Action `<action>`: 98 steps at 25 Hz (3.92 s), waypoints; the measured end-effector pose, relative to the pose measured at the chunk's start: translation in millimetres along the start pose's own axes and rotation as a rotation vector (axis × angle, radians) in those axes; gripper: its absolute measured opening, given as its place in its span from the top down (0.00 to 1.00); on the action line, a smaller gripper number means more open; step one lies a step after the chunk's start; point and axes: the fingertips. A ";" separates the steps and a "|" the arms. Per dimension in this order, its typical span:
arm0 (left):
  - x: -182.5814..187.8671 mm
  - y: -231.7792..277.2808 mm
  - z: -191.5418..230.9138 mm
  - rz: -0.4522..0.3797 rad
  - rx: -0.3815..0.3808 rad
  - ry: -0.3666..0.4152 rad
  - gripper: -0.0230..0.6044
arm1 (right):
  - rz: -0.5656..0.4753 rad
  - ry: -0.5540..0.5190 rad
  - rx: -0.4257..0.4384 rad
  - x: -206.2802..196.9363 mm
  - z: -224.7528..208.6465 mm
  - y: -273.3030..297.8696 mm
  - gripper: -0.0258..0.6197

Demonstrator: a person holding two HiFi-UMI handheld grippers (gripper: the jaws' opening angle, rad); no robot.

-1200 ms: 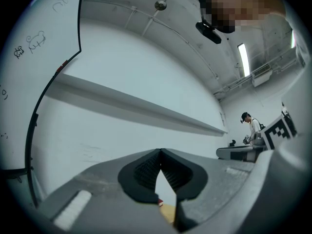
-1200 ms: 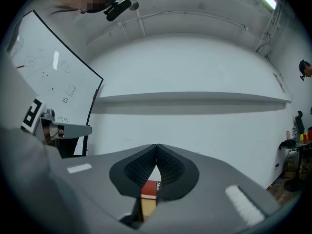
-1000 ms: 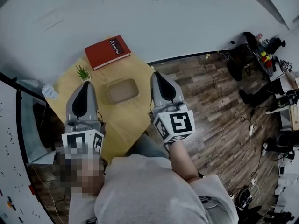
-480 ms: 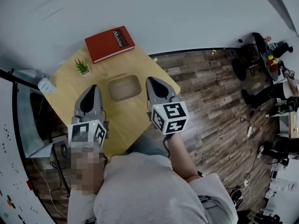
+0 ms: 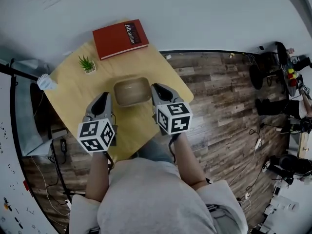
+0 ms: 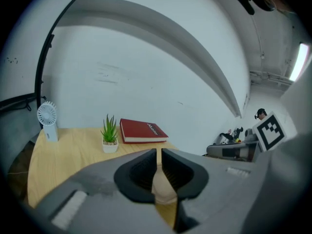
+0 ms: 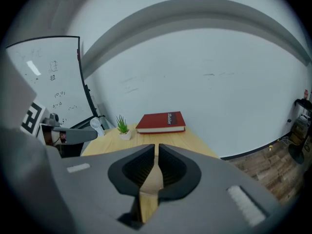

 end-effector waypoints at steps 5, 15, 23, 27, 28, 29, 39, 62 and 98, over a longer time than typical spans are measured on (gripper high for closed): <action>-27.7 13.0 3.9 0.080 0.011 -0.060 0.87 | 0.088 0.034 0.018 -22.9 -8.3 16.4 0.87; -69.5 33.4 8.1 0.211 0.021 -0.150 0.66 | 0.201 0.093 0.019 -56.5 -19.7 41.7 0.67; -93.5 47.4 10.0 0.282 0.043 -0.183 0.56 | 0.262 0.129 0.027 -76.7 -23.8 55.9 0.65; -100.5 50.8 13.3 0.301 0.055 -0.190 0.56 | 0.283 0.132 0.023 -83.9 -23.2 61.6 0.64; -101.1 51.8 14.1 0.303 0.055 -0.190 0.56 | 0.287 0.131 0.023 -85.3 -22.9 63.0 0.64; -101.6 52.8 14.6 0.303 0.055 -0.190 0.56 | 0.291 0.130 0.024 -86.6 -22.4 64.6 0.64; -100.5 58.0 10.3 0.299 0.015 -0.176 0.56 | 0.291 0.109 0.023 -88.1 -12.4 69.5 0.64; -57.7 42.8 4.6 0.184 -0.037 -0.029 0.56 | 0.142 0.053 -0.029 -51.1 8.5 49.1 0.65; 114.6 -67.7 -55.1 -0.320 -0.156 0.267 0.56 | -0.407 -0.155 -0.068 109.9 88.2 -75.1 0.69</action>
Point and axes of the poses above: the fingertips, and each gripper's own axes: y forward along the fingers, z to its left, x out of its top, and after that the axes turned 6 degrees about -z, right-handed
